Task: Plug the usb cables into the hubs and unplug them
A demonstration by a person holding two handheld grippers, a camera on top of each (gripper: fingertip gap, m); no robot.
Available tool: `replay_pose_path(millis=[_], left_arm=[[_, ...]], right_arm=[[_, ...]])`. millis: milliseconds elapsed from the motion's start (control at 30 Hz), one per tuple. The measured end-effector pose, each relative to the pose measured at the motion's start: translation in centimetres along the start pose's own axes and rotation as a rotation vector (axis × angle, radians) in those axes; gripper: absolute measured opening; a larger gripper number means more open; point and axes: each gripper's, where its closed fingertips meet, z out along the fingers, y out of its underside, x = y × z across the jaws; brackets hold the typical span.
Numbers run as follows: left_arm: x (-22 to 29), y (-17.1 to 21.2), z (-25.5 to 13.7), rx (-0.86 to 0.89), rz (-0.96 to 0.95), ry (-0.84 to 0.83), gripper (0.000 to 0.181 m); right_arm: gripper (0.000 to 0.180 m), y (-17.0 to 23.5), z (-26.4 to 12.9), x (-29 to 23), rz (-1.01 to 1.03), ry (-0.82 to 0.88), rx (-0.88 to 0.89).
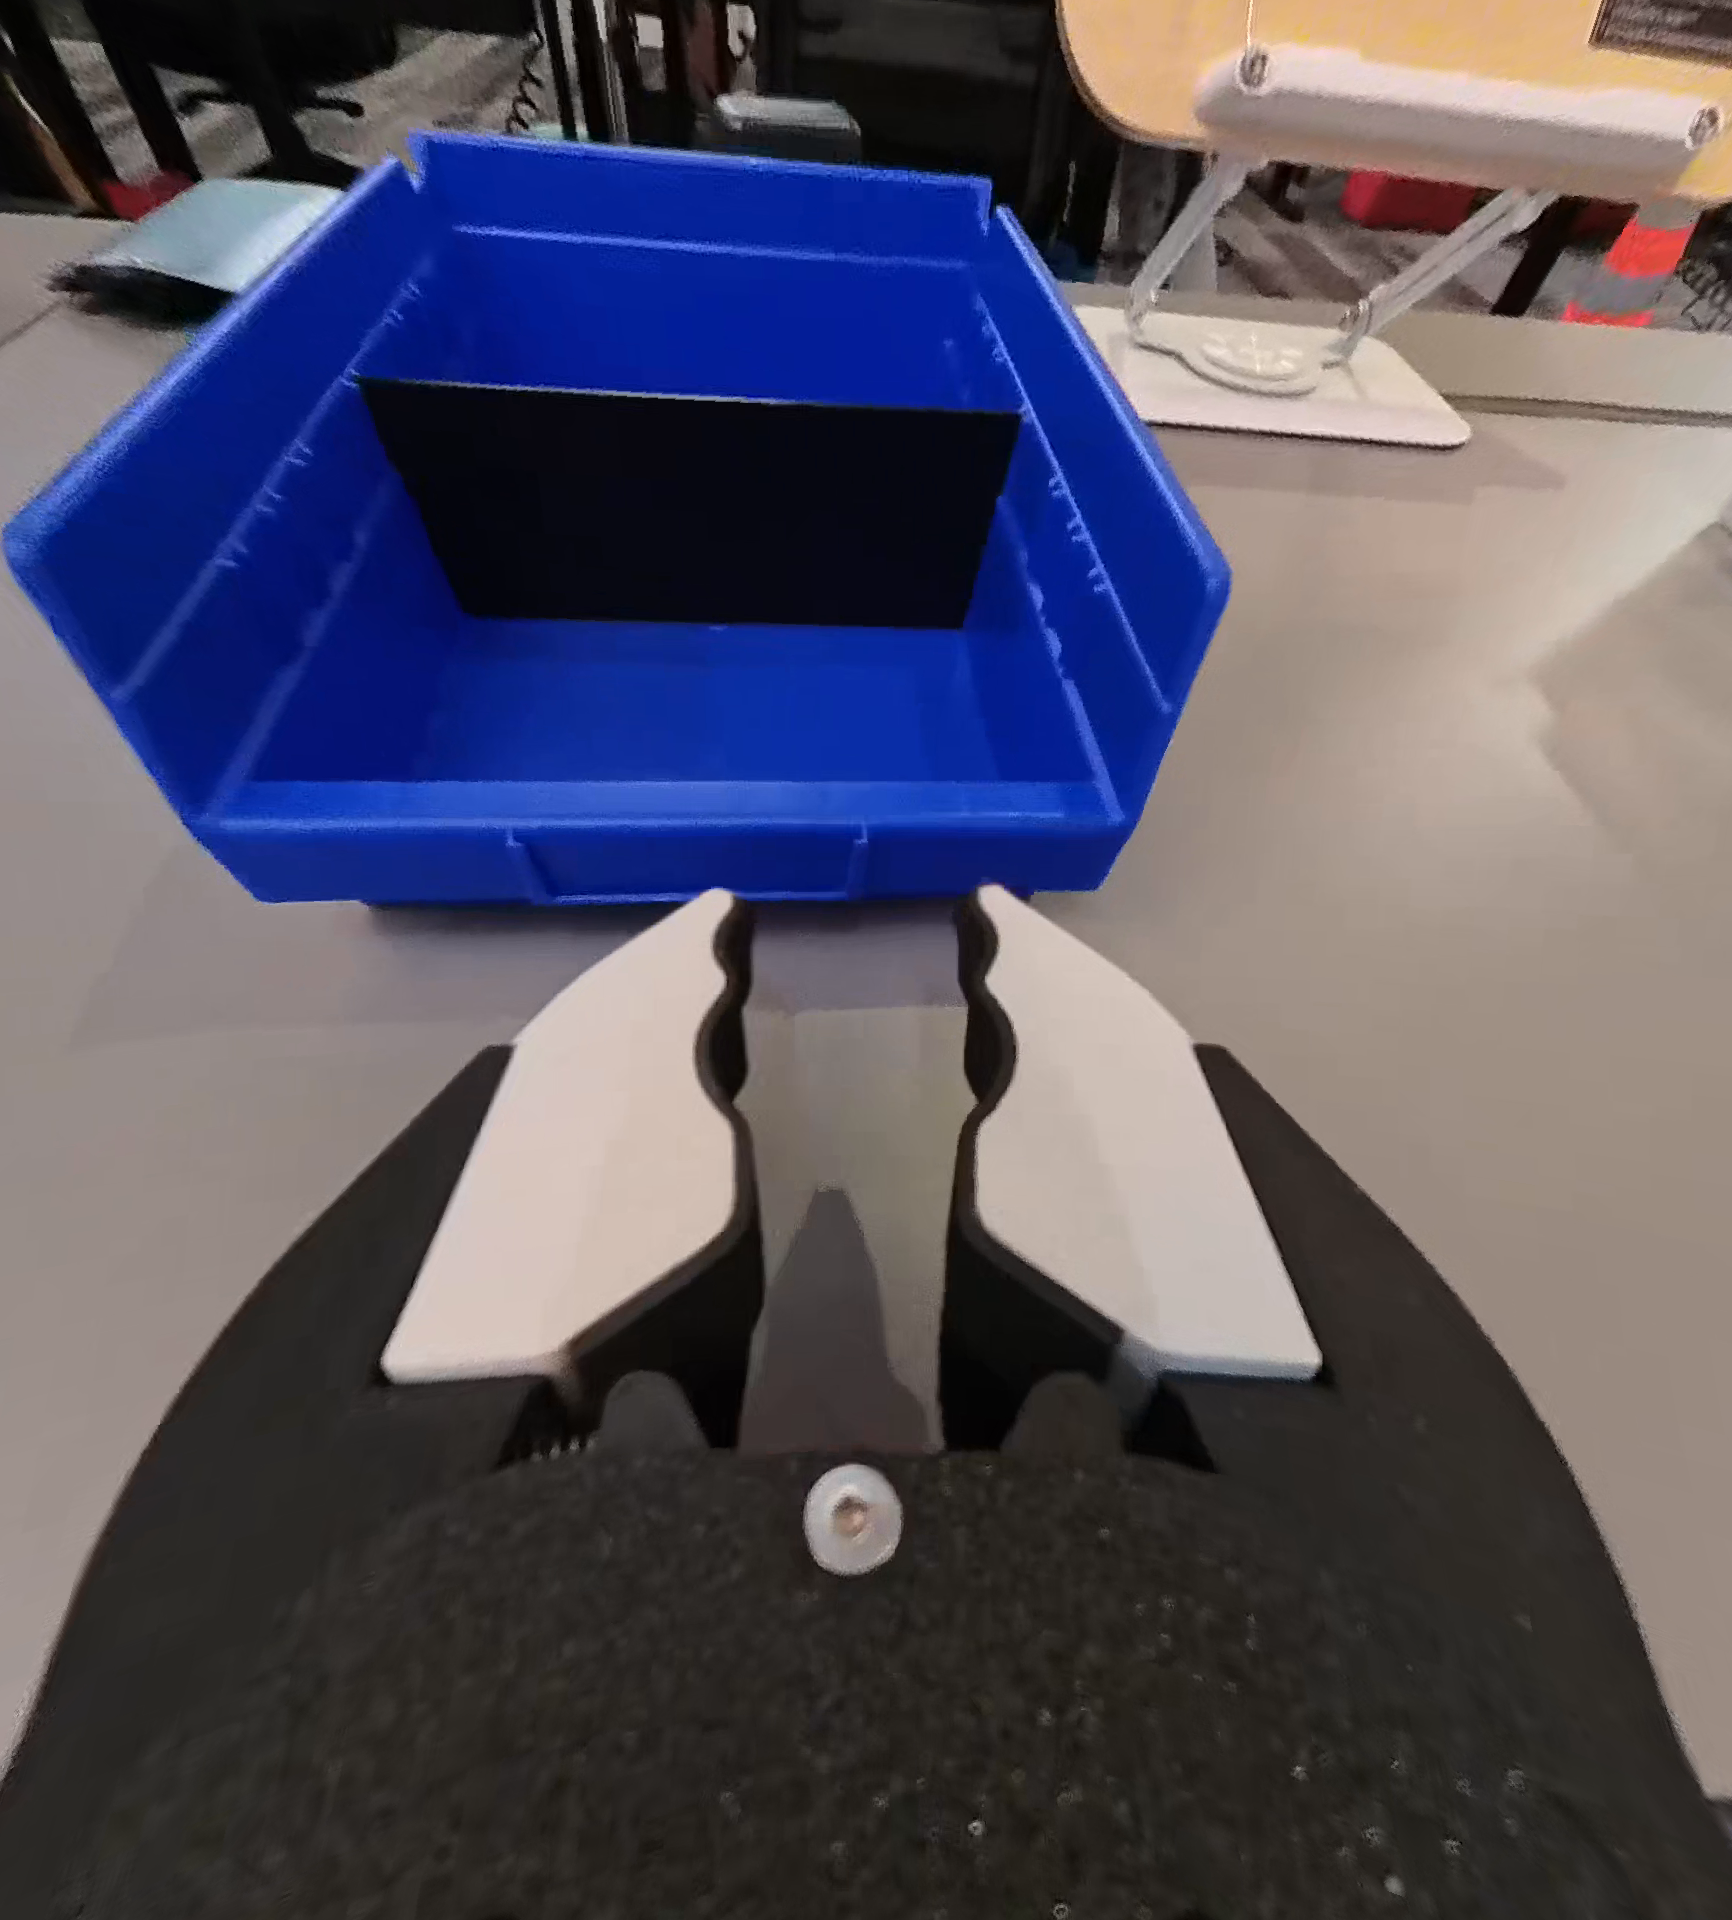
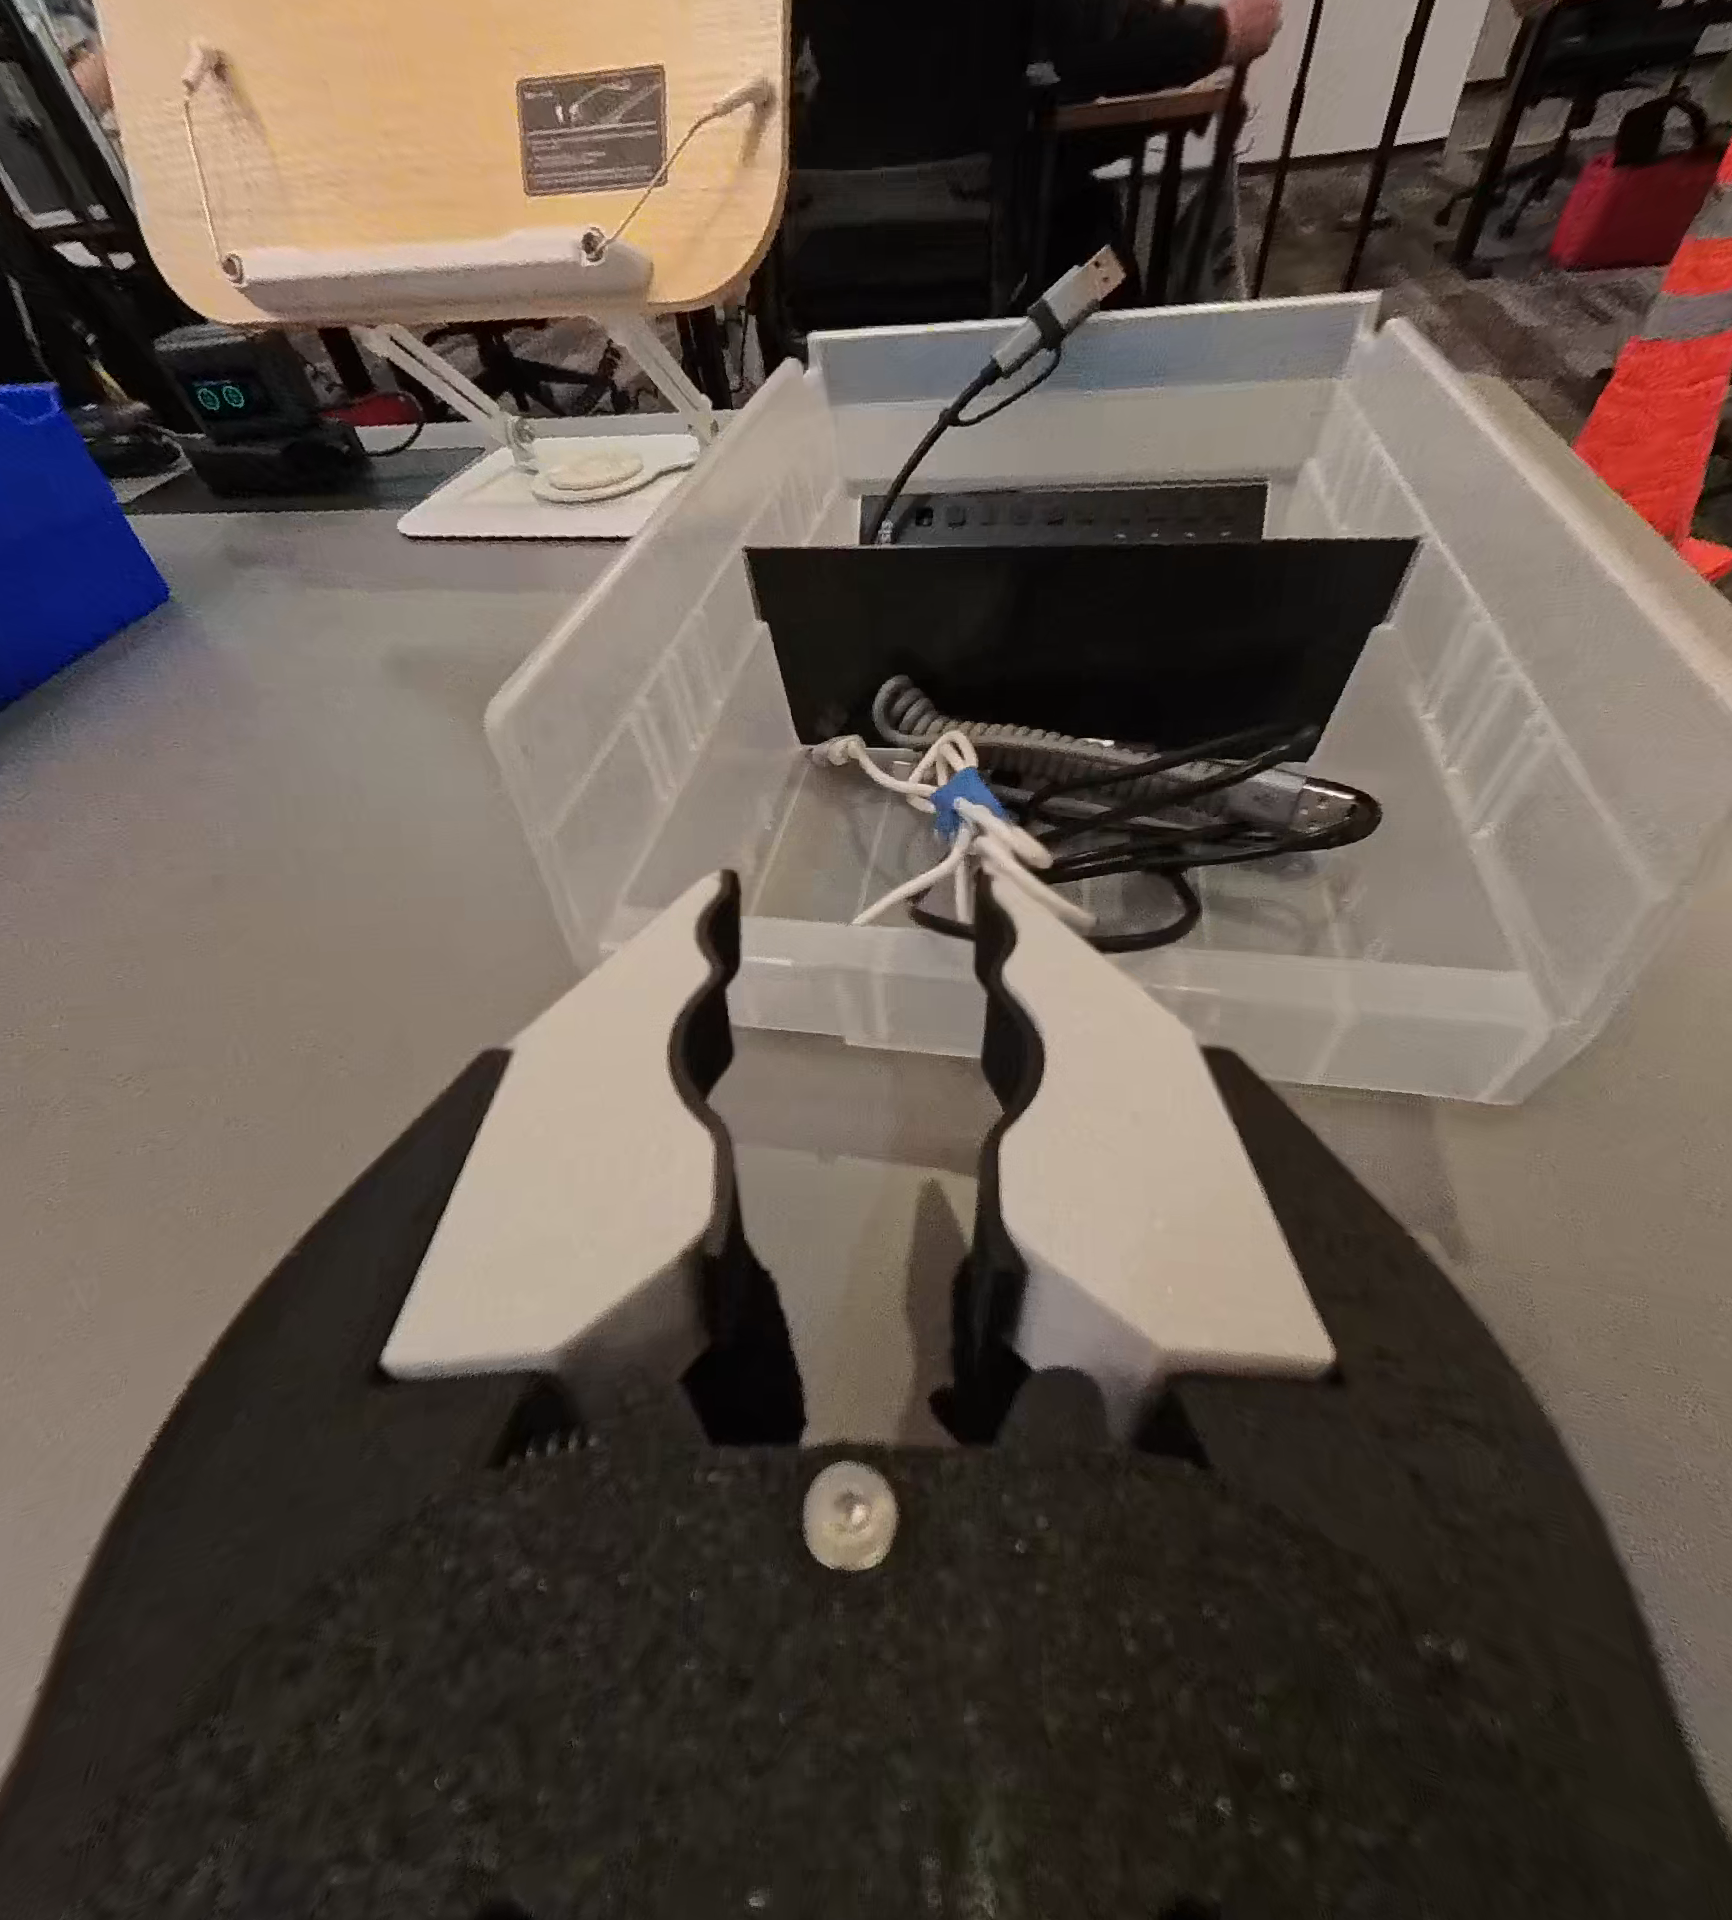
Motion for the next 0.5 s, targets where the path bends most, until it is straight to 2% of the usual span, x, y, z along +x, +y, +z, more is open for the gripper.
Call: replay_pose_path(millis=[100,267,400,500], left_arm=[[-0.2,0.2,0.0,-0.033,-0.011,-0.018,0.047],[1.4,0.7,0.6,-0.062,0.015,0.058,0.041],[2.4,1.1,1.0,-0.084,0.062,0.074,0.057],[2.8,1.0,1.0,-0.072,0.092,0.06,0.061]], right_arm=[[0.047,0.5,-0.2,-0.1,-0.028,0.002,-0.034],[0.052,0.4,-0.2,0.6,-0.029,0.044,-0.05],[0.051,0.8,-0.1,0.8,-0.033,0.049,-0.07],[0.051,0.7,-0.2,0.5,-0.035,0.041,-0.061]])
